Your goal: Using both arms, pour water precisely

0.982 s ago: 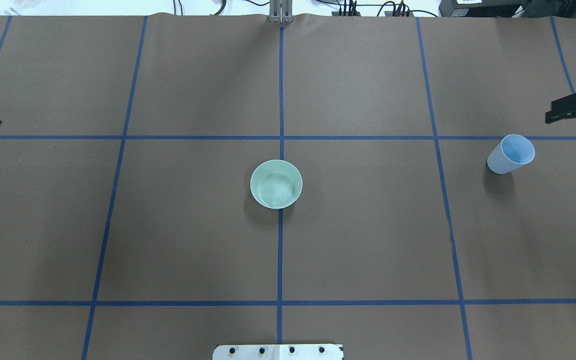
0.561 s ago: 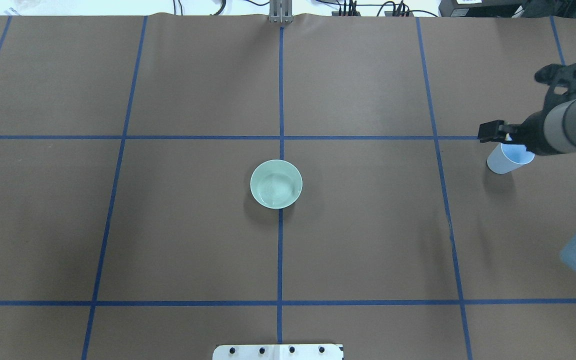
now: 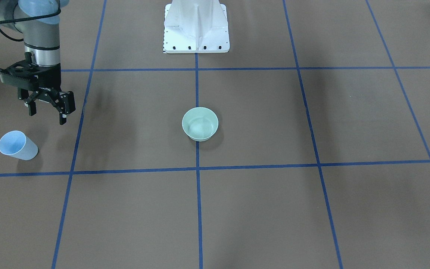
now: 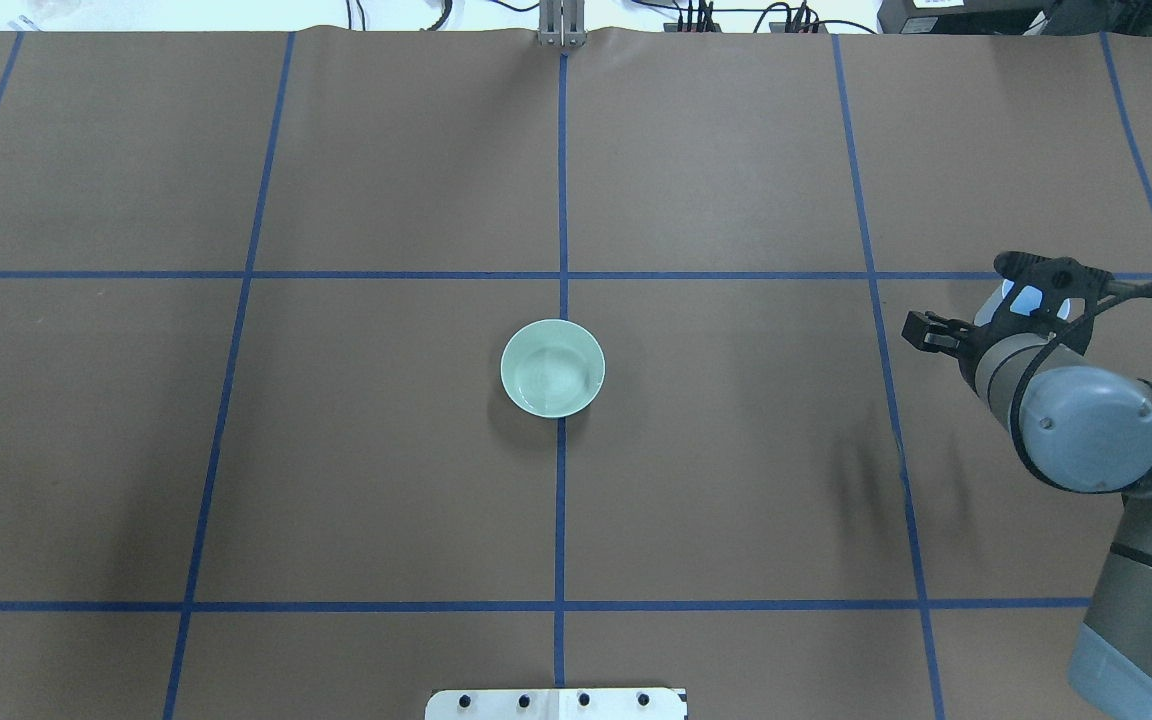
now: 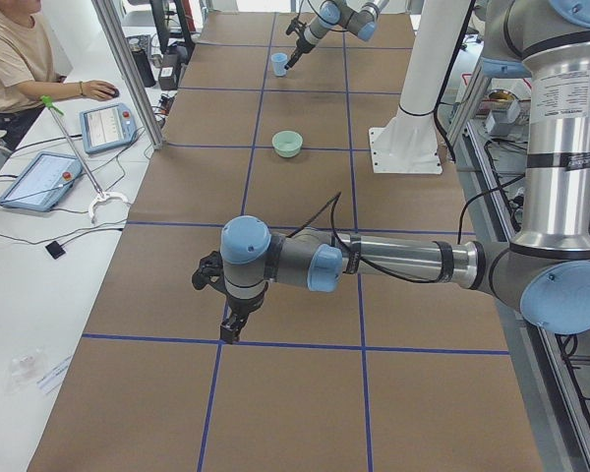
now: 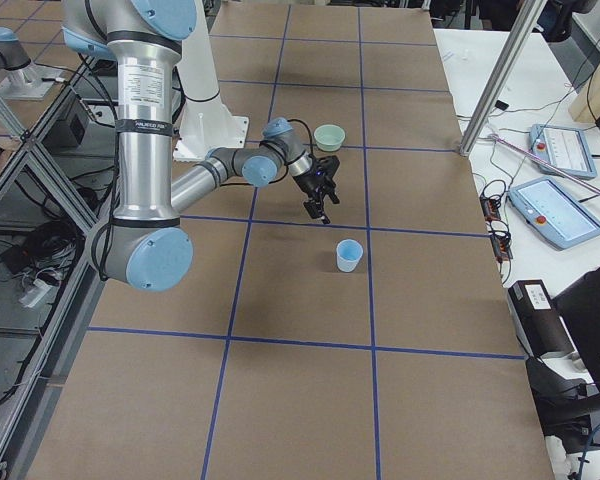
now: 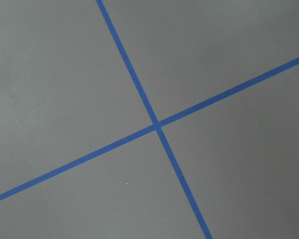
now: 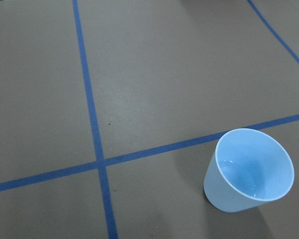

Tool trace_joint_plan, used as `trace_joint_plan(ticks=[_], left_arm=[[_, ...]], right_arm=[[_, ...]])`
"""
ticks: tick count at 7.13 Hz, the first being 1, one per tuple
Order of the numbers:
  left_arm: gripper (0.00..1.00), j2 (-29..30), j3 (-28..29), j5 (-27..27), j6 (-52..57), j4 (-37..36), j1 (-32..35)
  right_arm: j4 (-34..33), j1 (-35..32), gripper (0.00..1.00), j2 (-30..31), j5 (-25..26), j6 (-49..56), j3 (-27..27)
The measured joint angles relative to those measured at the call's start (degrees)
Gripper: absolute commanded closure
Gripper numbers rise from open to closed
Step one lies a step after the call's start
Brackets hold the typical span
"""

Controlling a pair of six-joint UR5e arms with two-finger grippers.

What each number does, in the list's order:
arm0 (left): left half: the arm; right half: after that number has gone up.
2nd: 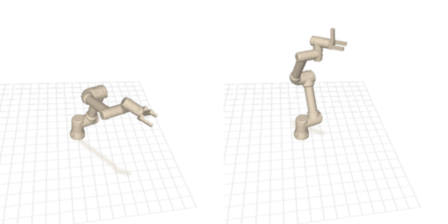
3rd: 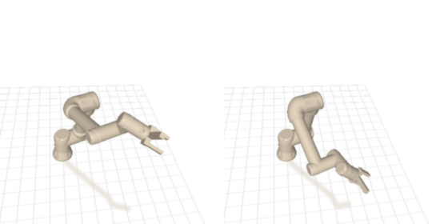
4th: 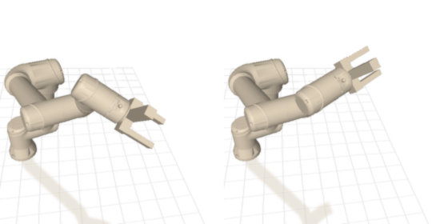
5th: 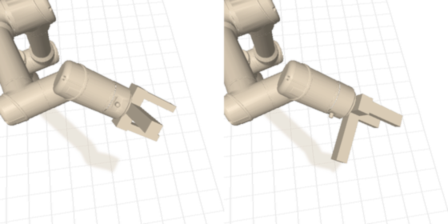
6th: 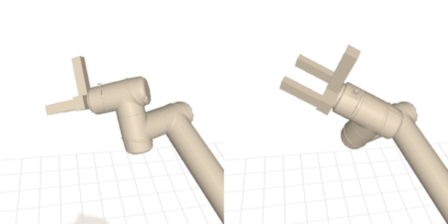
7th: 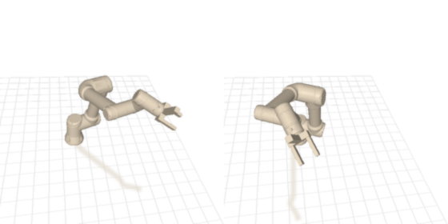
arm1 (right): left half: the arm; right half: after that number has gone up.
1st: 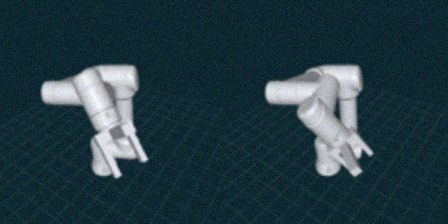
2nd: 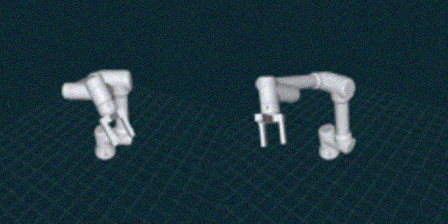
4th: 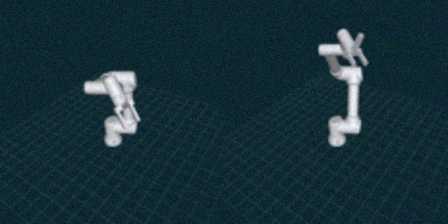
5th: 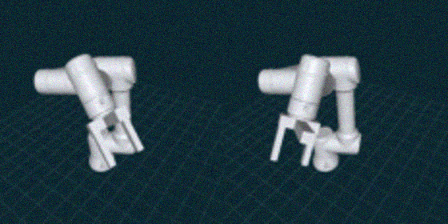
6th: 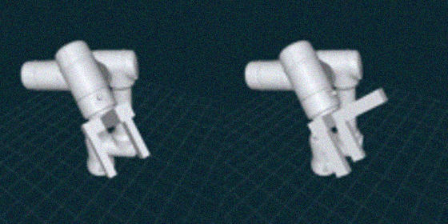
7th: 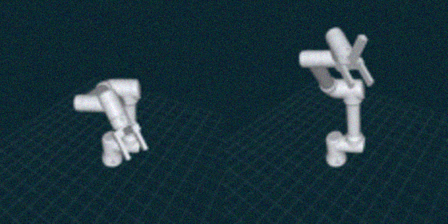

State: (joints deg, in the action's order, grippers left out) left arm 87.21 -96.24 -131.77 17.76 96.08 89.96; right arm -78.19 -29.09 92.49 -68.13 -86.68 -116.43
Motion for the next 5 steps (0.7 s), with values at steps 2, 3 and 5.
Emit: trace_joint_plan(ticks=[2, 3, 5], left_arm=[[0.0, -0.88, -0.3, -0.06, 0.13, 0.06, 0.04], [0.0, -1.01, -0.38, -0.06, 0.15, 0.07, 0.04], [0.0, -1.06, -0.43, -0.07, 0.17, 0.07, 0.04]], right_arm=[[0.04, 2.67, 0.01, 0.42, 11.12, -8.22, 6.27], [0.05, 3.33, 0.01, 0.32, 14.34, -11.54, 8.39], [0.08, 4.17, 0.01, -0.05, 17.79, -15.74, 11.21]])
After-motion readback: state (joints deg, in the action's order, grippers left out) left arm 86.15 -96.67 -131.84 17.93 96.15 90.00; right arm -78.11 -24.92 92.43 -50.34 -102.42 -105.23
